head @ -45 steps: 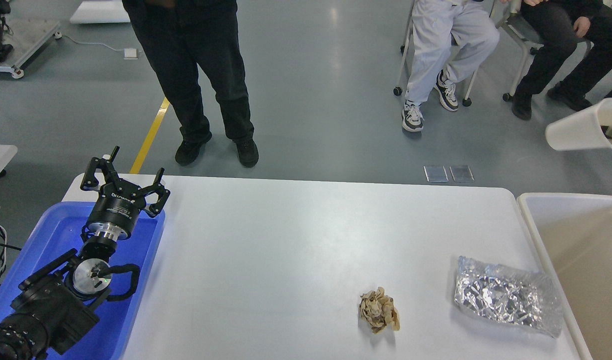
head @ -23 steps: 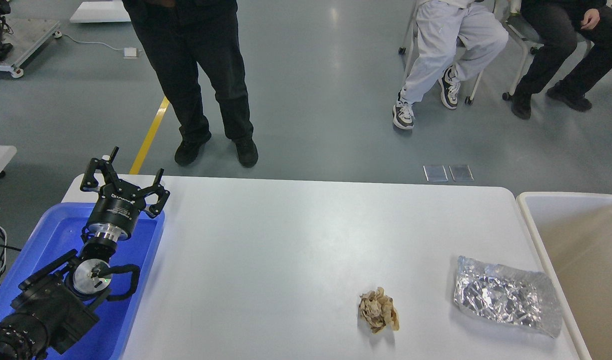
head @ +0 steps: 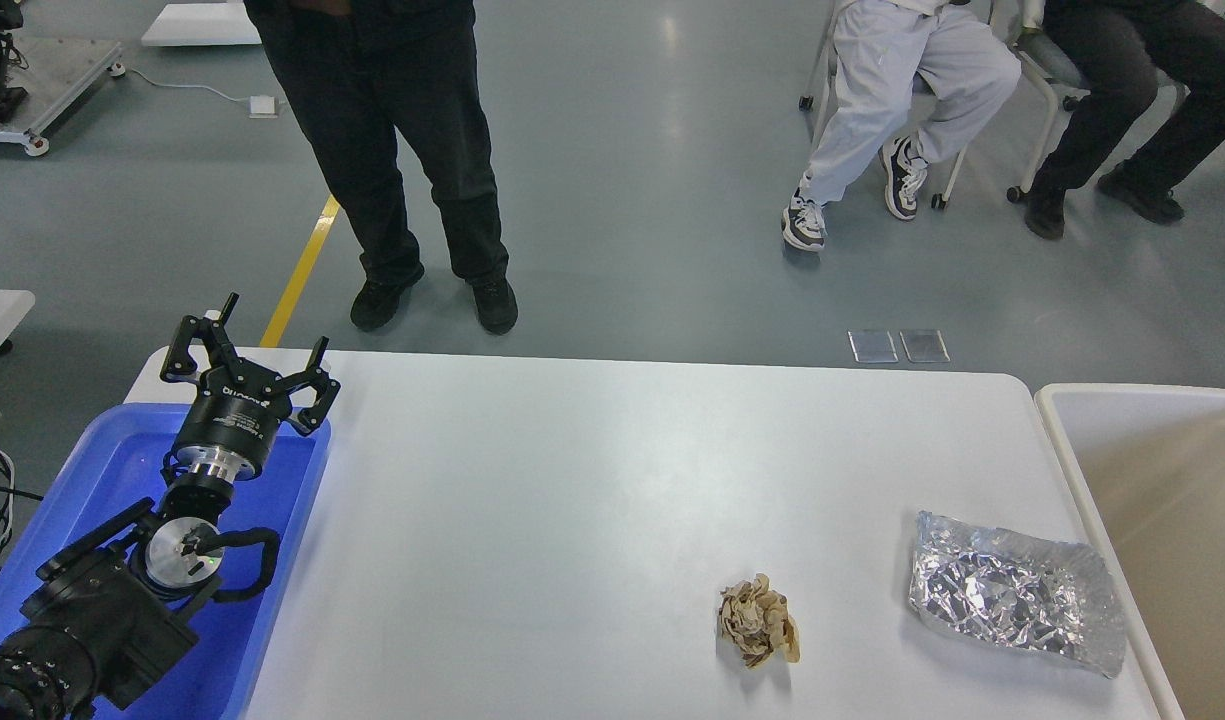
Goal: Tidy desktop
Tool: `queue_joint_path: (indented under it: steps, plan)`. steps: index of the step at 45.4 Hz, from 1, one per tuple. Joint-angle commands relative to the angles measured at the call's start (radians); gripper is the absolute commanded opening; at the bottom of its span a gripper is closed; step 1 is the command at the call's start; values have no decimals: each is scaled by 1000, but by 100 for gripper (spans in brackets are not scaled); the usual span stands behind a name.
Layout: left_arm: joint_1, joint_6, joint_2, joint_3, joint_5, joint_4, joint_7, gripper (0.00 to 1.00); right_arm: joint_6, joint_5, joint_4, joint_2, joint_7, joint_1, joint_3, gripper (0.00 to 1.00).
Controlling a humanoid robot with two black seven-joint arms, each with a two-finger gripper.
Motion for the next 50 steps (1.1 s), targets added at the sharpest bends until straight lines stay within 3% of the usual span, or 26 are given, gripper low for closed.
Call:
queue_joint_path:
  steps: [1,19,22,24,26,27,28,50]
  plan:
    - [-1,0,0,0,0,0,0,100,-36,10,-2,51,-12,-55,36,0]
    - [-1,0,0,1,0,0,0,100,-30,8,0,70,-3,-81,36,0]
    - [-1,0,0,1,0,0,0,100,-29,8,1,70,-3,-83,37,21]
    - [-1,0,0,0,0,0,0,100,-29,8,1,70,-3,-83,37,40]
    - [-1,0,0,0,0,0,0,100,-29,8,1,70,-3,-83,36,69]
    - [1,0,0,0,0,0,0,100,-29,8,0,70,-3,-83,36,91]
    - [-1,0,0,1,0,0,0,100,-29,8,0,70,-3,-81,37,100]
    - [-1,0,0,1,0,0,0,100,-26,17,4,68,-5,57,115,100]
